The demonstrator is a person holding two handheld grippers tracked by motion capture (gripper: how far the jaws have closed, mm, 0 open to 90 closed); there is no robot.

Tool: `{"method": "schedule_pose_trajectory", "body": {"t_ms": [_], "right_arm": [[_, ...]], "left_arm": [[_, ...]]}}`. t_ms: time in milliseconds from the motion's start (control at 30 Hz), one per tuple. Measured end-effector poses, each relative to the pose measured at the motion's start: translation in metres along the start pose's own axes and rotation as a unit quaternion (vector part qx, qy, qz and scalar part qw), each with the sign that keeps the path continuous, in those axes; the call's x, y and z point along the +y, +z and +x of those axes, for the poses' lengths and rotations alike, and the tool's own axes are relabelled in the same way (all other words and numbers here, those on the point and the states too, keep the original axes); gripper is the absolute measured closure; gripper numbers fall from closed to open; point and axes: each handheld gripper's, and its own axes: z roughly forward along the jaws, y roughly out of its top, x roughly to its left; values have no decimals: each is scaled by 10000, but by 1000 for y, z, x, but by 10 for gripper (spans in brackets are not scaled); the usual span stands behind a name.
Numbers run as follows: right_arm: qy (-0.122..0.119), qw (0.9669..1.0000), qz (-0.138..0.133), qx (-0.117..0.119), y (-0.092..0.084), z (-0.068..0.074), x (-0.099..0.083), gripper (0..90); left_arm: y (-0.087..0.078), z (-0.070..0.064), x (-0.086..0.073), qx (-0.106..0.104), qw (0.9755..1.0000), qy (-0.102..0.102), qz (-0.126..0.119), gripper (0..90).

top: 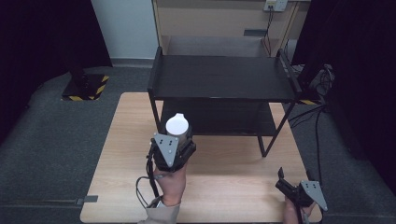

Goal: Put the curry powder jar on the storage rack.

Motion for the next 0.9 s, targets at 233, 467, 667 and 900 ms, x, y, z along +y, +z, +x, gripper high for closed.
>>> {"method": "schedule_pose_trajectory", "body": {"t_ms": [233,467,667,900], "right_arm": [[119,9999,-103,6,-2,-2,-3,6],[143,9998,-150,17,-2,-3,-4,5],[143,9998,-163,24,-2,-3,-4,5],[139,9998,-168,27,-1,-4,-5,5]], "left_arm": [[24,-10,10,130,9999,29,-57,301],[45,-10,15,201,9998,-9,-11,300],[63,-10,14,273,9996,-29,63,301],[81,-9,15,325,9994,32,106,300]]}}
